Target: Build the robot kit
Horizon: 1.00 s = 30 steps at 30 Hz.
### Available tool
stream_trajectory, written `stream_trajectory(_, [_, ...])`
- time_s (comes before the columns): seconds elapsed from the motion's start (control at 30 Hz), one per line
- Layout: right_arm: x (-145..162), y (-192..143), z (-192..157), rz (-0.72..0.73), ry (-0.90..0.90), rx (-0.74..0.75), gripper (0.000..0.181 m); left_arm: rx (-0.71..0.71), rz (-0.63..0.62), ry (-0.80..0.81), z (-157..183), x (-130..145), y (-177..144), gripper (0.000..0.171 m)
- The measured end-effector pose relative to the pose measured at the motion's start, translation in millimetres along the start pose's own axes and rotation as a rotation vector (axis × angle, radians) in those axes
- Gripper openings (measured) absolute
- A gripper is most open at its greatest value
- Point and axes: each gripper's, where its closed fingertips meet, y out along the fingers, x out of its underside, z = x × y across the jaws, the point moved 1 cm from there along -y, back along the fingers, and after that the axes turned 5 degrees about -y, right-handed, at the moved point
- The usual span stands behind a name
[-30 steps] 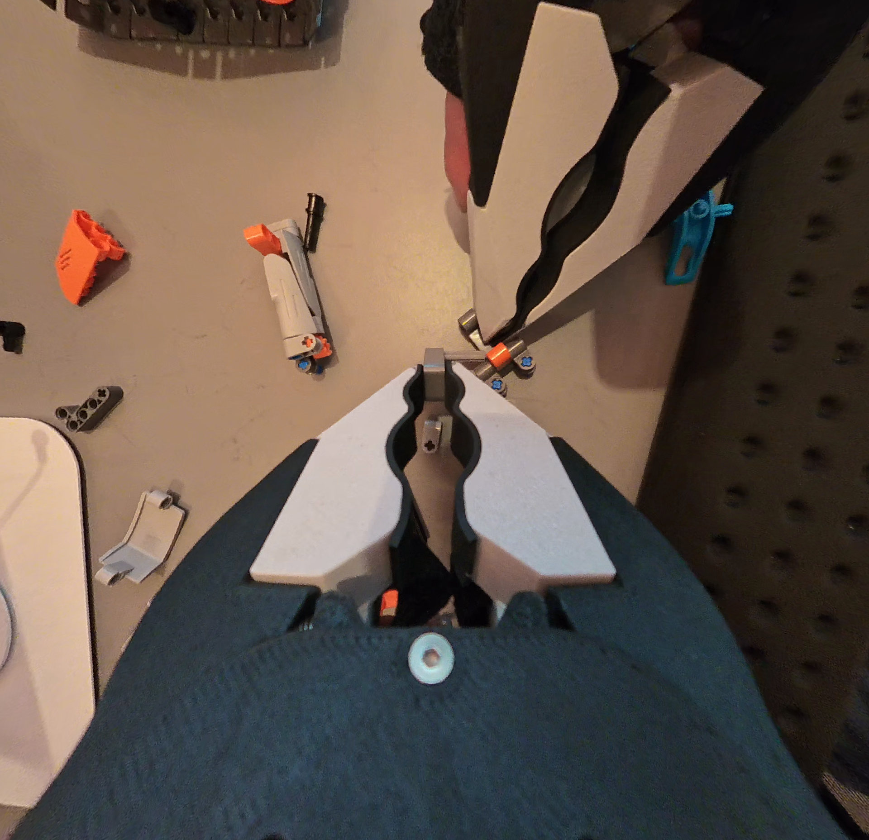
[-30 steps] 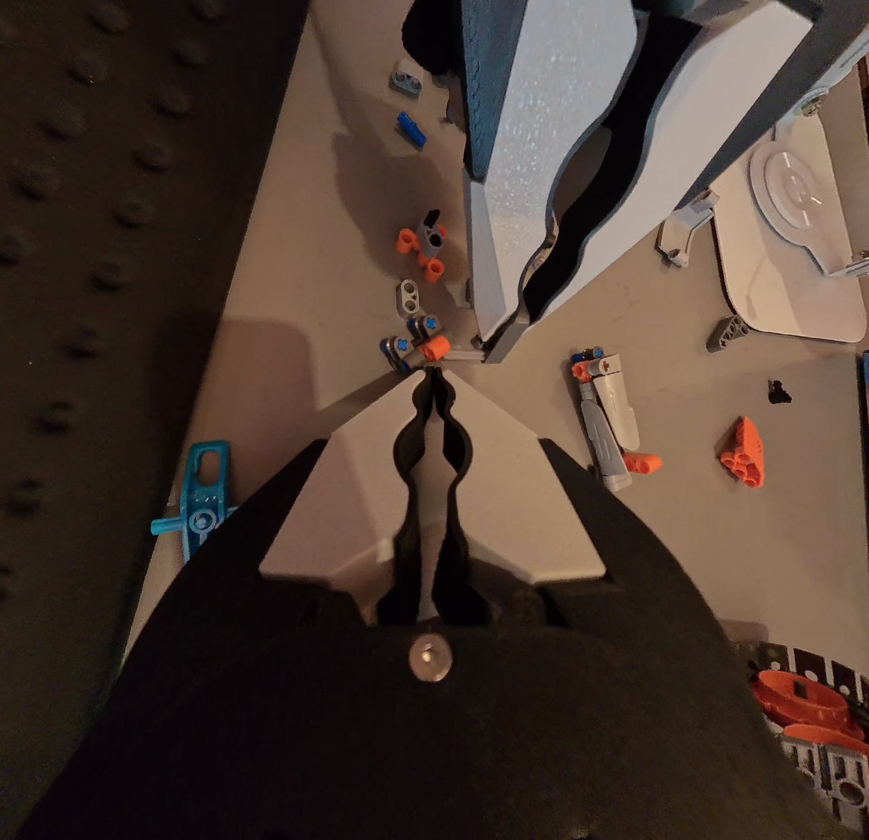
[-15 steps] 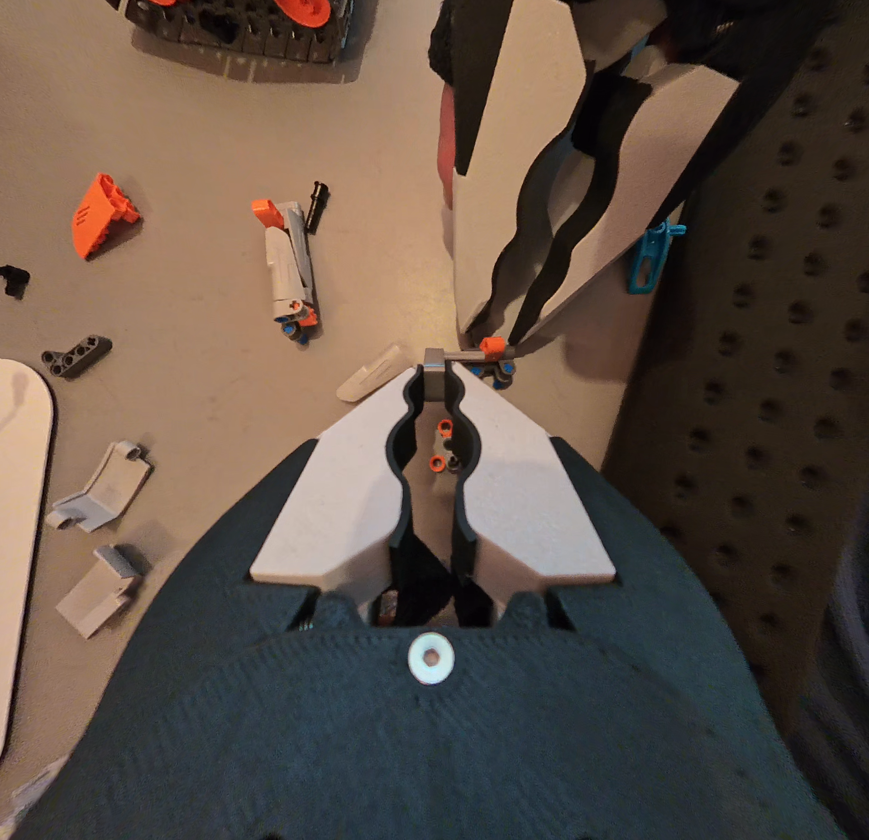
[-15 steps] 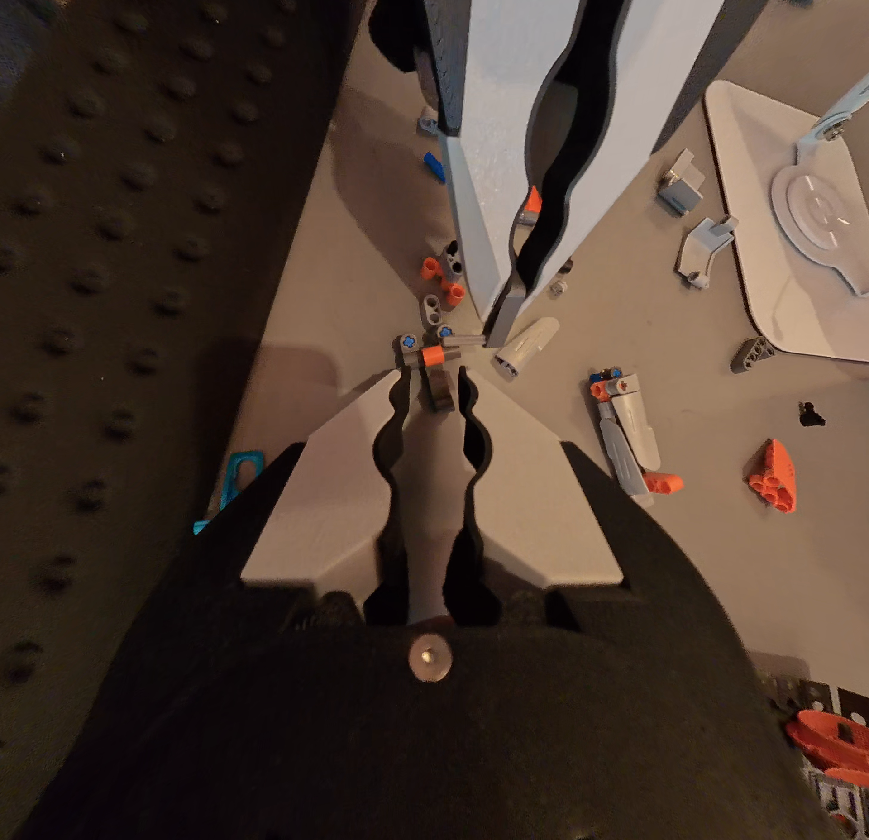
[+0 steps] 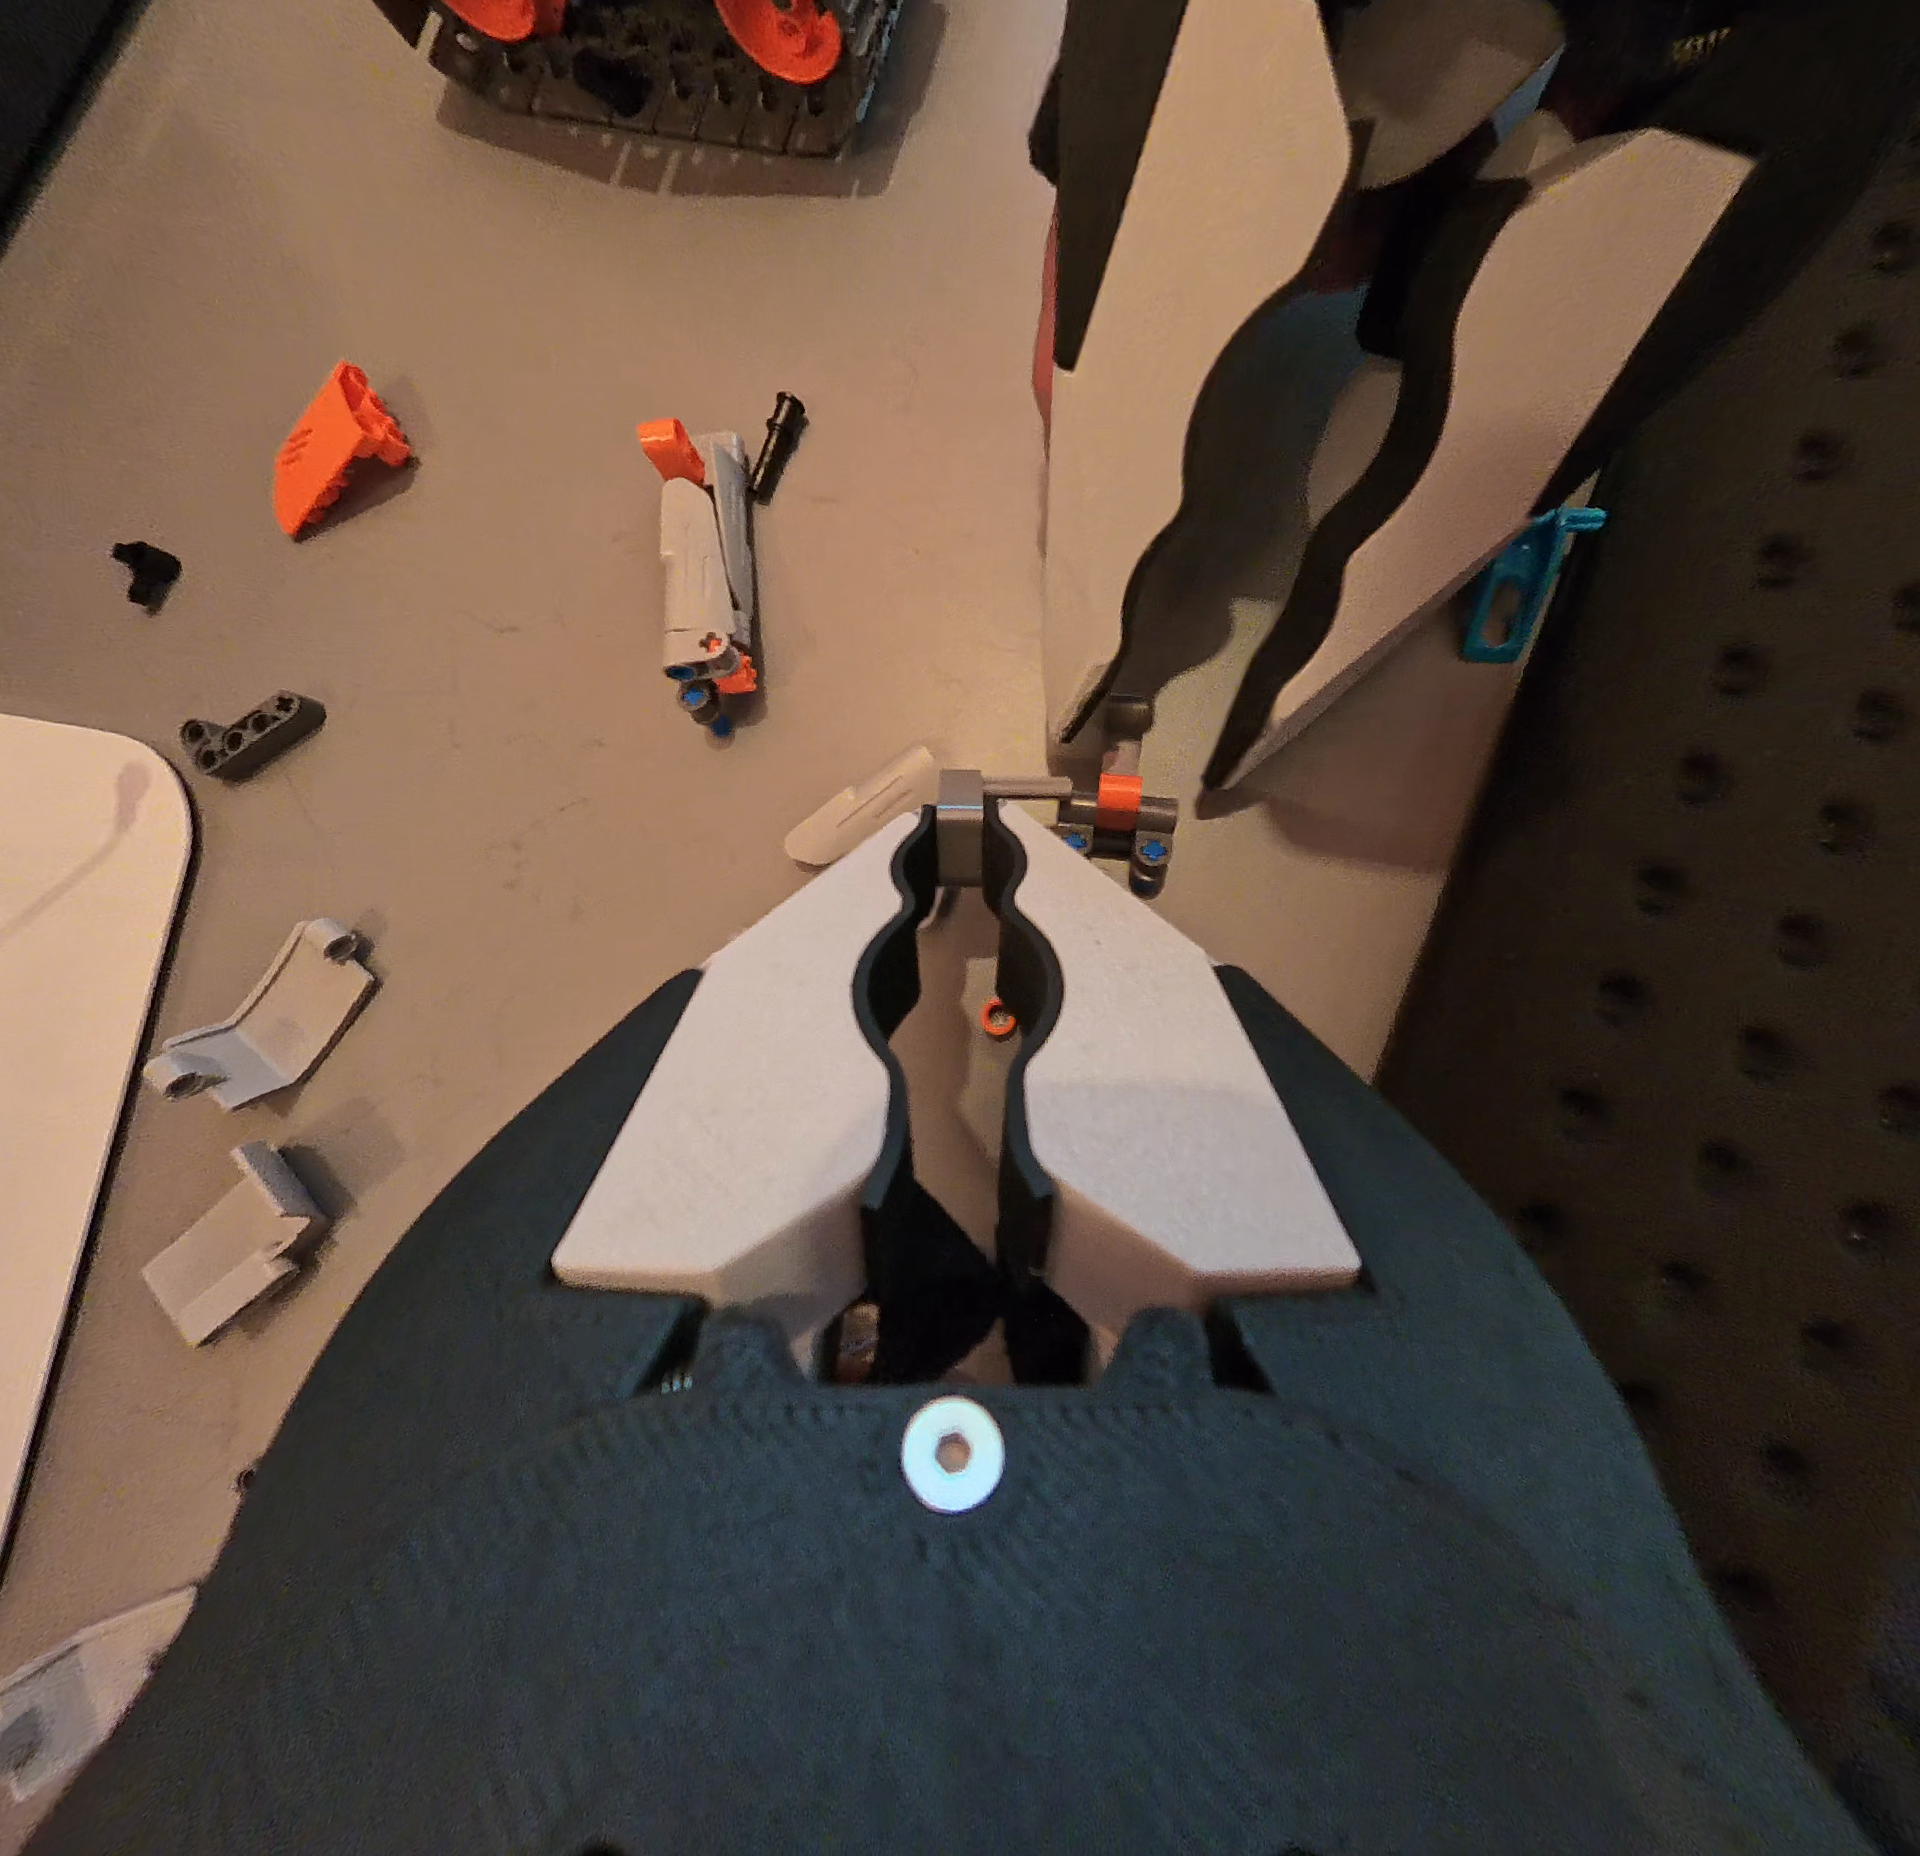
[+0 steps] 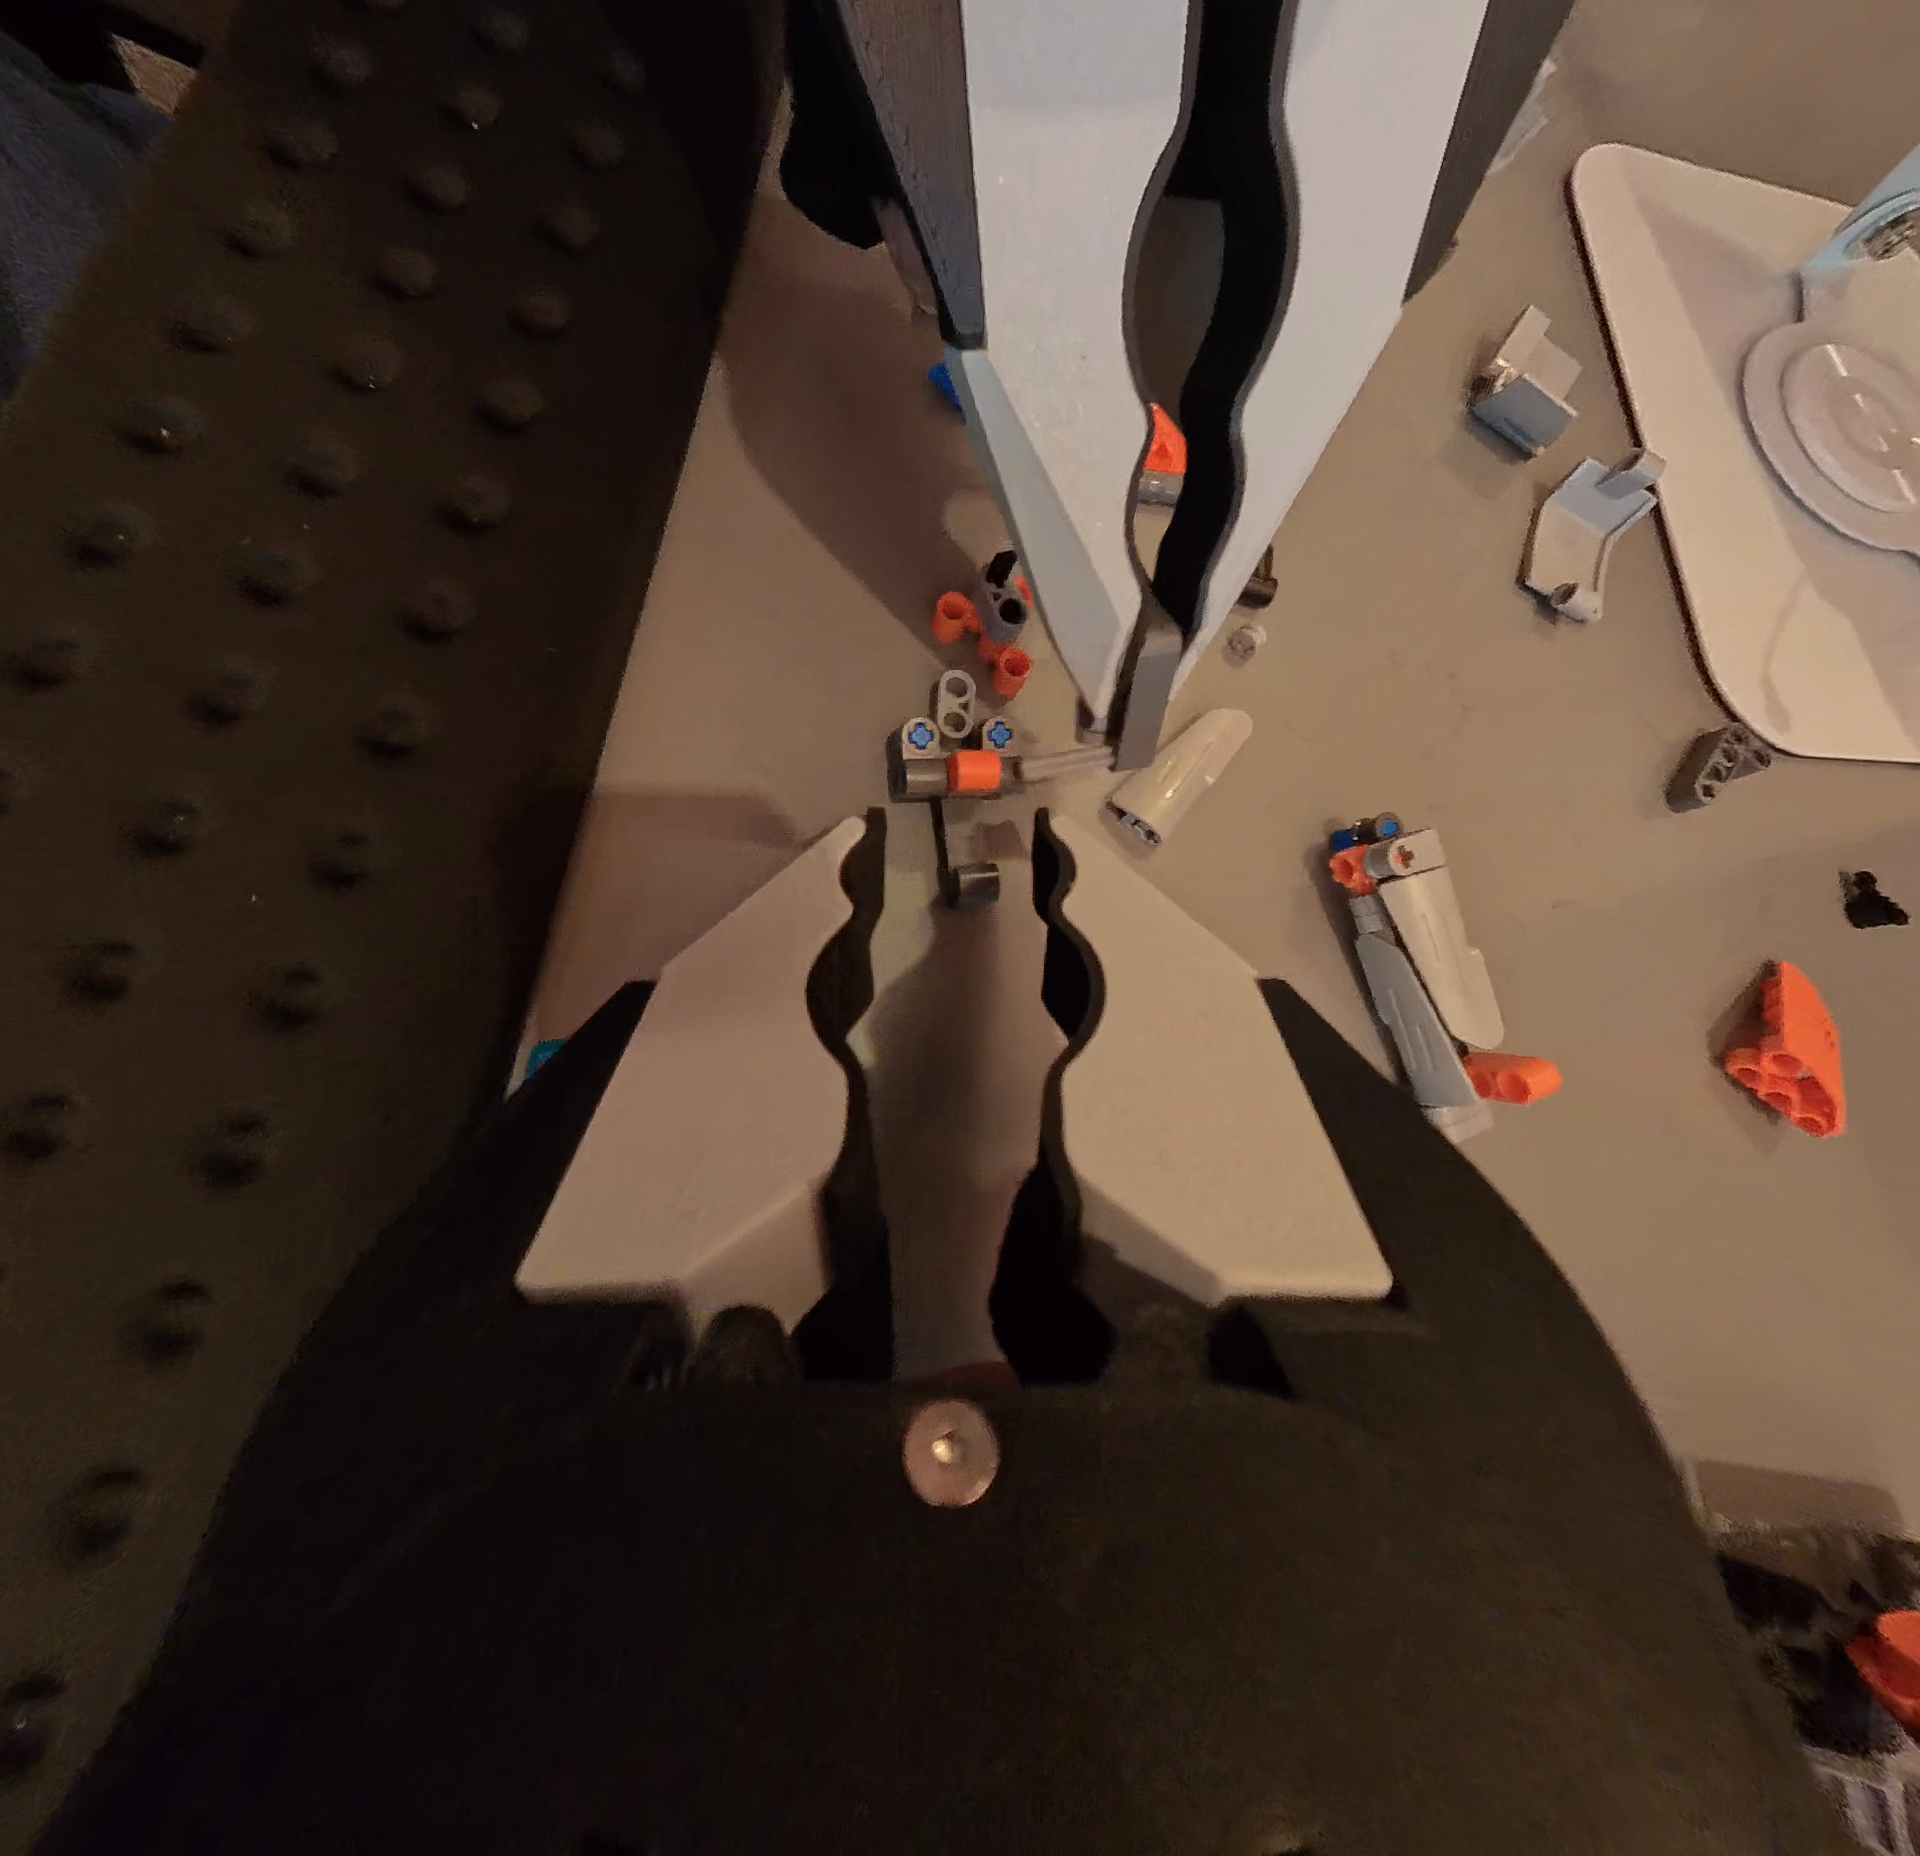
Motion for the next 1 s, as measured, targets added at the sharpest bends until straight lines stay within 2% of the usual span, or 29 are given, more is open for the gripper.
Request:
stream_trajectory(0.4, [-2,15,-1,0.003,0.03,-0.003,0.037,0.002,-0.03,0.038,8,3,-1,0.005])
stream_trajectory(0.77, [-4,21,0,-0.009,0.084,-0.016,0.024,-0.018,-0.055,0.048,6,4,-4,0.006])
stream_trajectory(1.0, [-5,22,0,-0.009,0.085,-0.017,0.024,-0.003,-0.124,0.091,5,3,-5,0.006])
